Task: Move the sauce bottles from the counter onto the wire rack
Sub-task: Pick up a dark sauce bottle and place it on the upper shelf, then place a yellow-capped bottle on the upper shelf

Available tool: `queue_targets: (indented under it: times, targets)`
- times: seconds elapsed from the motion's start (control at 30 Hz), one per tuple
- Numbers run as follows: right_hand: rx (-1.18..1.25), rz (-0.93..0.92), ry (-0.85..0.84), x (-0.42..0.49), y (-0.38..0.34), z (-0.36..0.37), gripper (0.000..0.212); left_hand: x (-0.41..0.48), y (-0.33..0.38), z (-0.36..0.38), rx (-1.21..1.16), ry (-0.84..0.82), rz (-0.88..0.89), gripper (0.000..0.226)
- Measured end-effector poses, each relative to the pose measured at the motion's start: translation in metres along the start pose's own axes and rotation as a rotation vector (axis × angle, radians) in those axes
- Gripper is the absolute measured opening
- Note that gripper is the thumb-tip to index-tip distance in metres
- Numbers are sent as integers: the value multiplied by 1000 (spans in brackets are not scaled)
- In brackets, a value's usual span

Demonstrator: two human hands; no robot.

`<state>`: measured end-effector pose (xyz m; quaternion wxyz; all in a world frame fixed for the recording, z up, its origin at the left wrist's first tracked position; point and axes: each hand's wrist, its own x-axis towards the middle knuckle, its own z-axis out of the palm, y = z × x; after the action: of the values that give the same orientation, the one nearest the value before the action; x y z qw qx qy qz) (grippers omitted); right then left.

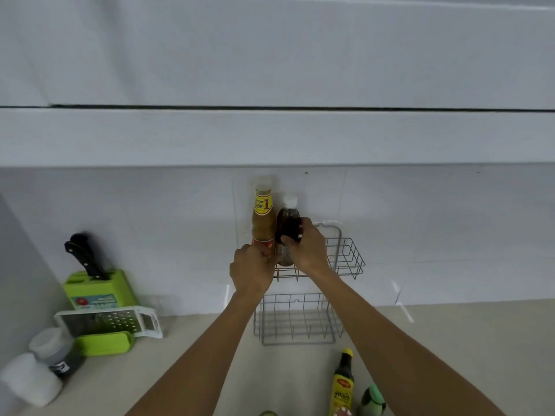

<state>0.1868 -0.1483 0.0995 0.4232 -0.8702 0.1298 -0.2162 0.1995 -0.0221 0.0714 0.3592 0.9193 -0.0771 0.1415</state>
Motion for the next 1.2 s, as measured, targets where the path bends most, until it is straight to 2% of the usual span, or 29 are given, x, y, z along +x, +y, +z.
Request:
queue_targets:
  times: [0.23,0.37,0.43,0.57,0.63,0.77,0.83,0.9,0.97,1.03,1.2]
  targets:
    - [26,-22,-7,8,10,2,49,1,1,11,49,81,-8,35]
    - [35,28,-80,7,13,-5,60,0,0,10,5,61,0,37]
    - [35,58,-118,5,12,-12,66,-1,2,5,-32,35,33,32]
    - [28,90,-162,-10,8,-35,78,-19,6,-9,-136,7,167,6]
    - [-2,88,-145,-26,12,-49,72,-37,8,-12,-218,-27,184,9]
    - [-12,177,-104,-70,43,-71,42,-74,10,-6,-295,-234,141,11]
    - [-81,262,-189,-90,68,-72,27,-90,7,7,-256,-395,104,11]
    - [-228,326,-348,-104,92,-66,17,-103,4,23,-209,-554,68,11]
    - [-372,366,-492,-115,110,-56,26,-114,2,36,-149,-685,47,16]
    - [-468,390,-567,-123,124,-42,41,-122,-3,45,-93,-783,18,25]
    - [-613,400,-578,-133,150,-14,36,-128,-22,52,-50,-833,-39,25]
